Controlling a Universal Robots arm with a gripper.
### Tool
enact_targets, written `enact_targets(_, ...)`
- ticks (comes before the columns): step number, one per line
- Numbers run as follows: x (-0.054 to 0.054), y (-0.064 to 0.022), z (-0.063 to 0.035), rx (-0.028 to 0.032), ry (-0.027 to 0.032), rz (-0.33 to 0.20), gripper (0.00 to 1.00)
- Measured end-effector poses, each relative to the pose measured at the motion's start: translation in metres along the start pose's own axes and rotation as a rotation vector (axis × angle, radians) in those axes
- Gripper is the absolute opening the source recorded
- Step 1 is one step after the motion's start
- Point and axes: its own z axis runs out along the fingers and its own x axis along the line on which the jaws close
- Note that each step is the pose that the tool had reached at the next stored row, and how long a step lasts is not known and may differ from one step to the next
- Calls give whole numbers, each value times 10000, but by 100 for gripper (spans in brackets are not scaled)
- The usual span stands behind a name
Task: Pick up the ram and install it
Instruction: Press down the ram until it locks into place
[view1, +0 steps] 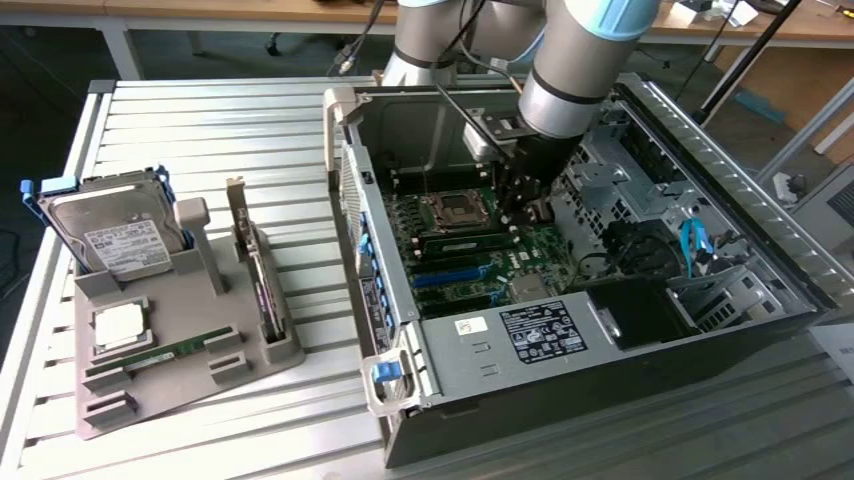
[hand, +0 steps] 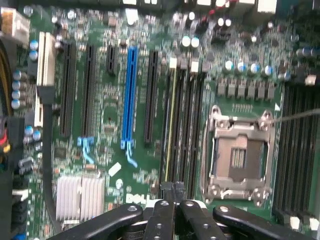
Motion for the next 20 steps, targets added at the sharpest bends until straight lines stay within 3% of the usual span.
enact_targets(7,-17,239,3,2,0,0,11)
enact_targets(10,-21,304,5,2,-1,-1,11)
enact_targets(13,-22,342,11,1,0,0,11)
enact_targets(20,-19,343,63,1,-1,-1,11)
